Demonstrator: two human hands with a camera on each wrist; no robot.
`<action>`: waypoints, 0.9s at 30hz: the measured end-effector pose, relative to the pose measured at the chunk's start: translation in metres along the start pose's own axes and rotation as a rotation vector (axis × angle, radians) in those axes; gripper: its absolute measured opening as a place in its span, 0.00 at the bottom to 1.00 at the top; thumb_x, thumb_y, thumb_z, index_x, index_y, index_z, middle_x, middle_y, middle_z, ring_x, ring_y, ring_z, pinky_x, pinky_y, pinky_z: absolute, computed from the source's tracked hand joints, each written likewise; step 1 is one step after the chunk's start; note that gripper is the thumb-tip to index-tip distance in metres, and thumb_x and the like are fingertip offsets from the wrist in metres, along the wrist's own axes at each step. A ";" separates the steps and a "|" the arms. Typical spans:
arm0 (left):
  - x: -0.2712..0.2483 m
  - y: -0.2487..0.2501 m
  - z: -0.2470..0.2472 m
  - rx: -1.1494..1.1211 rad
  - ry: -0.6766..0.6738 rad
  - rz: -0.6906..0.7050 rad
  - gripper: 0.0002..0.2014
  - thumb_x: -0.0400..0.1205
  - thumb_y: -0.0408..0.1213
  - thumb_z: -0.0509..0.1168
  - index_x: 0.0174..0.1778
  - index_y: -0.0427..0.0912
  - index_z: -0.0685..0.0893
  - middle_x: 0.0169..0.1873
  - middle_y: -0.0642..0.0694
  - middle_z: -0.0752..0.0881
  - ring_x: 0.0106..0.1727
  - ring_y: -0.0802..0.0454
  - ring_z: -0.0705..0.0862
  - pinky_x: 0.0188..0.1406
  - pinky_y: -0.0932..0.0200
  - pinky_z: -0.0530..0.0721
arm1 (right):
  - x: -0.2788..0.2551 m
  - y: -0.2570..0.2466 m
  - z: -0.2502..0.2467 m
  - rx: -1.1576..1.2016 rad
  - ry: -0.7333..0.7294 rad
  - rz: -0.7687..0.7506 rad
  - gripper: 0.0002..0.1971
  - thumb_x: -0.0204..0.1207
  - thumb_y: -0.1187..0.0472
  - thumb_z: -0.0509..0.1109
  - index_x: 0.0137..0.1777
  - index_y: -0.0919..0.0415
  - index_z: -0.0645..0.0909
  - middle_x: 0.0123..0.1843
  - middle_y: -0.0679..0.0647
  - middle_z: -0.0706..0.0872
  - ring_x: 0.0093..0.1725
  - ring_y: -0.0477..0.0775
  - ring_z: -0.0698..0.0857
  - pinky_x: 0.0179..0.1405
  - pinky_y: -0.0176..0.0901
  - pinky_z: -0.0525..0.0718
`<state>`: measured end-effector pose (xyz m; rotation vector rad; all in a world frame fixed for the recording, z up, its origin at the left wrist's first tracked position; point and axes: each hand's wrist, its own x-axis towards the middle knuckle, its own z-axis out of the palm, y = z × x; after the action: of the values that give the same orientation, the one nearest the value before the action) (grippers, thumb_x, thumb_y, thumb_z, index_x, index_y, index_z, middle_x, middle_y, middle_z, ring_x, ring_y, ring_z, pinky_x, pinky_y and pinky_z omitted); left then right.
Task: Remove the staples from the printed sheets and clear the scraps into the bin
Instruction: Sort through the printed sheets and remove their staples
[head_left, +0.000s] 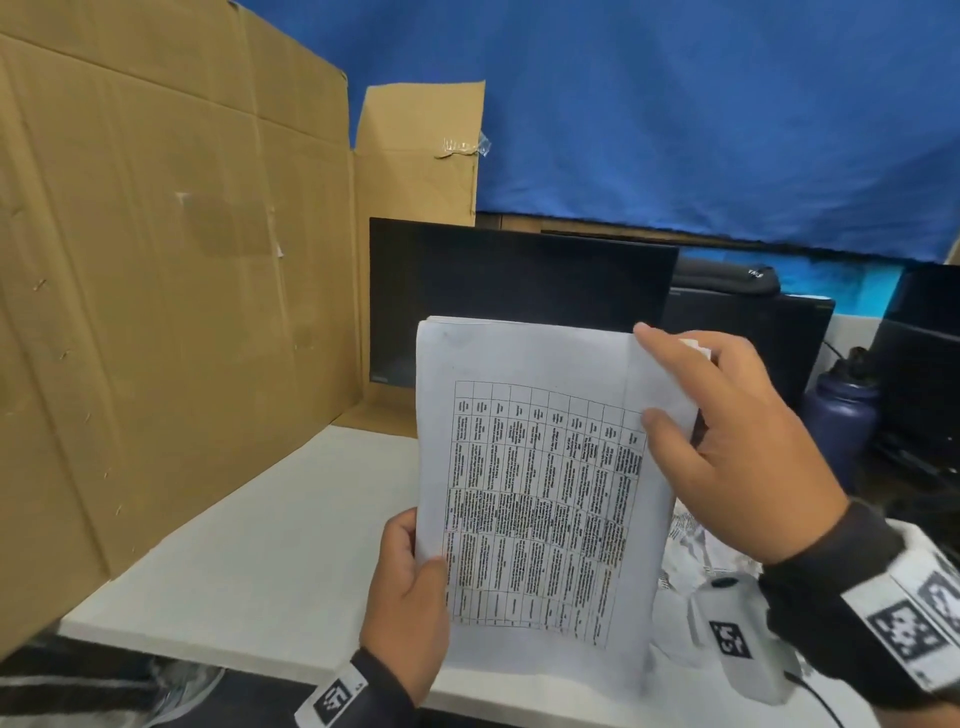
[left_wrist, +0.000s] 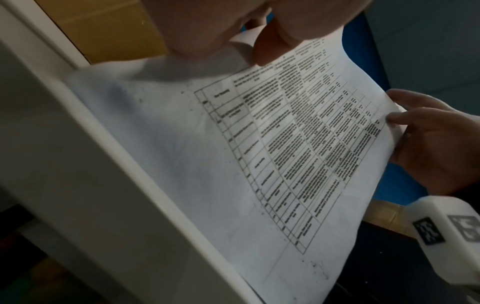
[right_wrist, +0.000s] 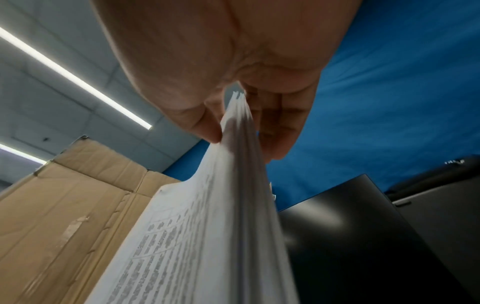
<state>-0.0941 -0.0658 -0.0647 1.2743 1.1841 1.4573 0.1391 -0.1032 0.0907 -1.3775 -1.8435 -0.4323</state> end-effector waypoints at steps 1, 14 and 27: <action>-0.001 0.000 0.001 -0.005 -0.016 -0.024 0.23 0.82 0.17 0.55 0.59 0.50 0.78 0.53 0.49 0.90 0.55 0.51 0.88 0.53 0.52 0.85 | 0.001 0.001 -0.001 -0.013 -0.001 -0.007 0.30 0.78 0.55 0.68 0.80 0.42 0.66 0.68 0.46 0.70 0.52 0.44 0.77 0.46 0.39 0.84; -0.006 -0.019 -0.003 0.064 -0.107 -0.168 0.25 0.81 0.17 0.55 0.61 0.50 0.83 0.51 0.48 0.93 0.54 0.51 0.90 0.54 0.51 0.87 | -0.013 0.006 0.022 0.616 0.225 0.228 0.30 0.82 0.72 0.62 0.78 0.48 0.59 0.62 0.54 0.83 0.58 0.47 0.87 0.55 0.44 0.86; -0.006 -0.027 -0.009 0.237 -0.156 -0.162 0.23 0.80 0.22 0.57 0.53 0.54 0.89 0.46 0.58 0.94 0.51 0.57 0.91 0.54 0.54 0.88 | -0.116 0.009 0.107 0.720 -0.115 0.689 0.19 0.81 0.72 0.63 0.58 0.44 0.75 0.55 0.39 0.88 0.50 0.31 0.85 0.42 0.25 0.79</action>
<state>-0.1021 -0.0671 -0.0926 1.3876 1.3498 1.1051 0.1188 -0.1042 -0.0662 -1.3990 -1.2736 0.6154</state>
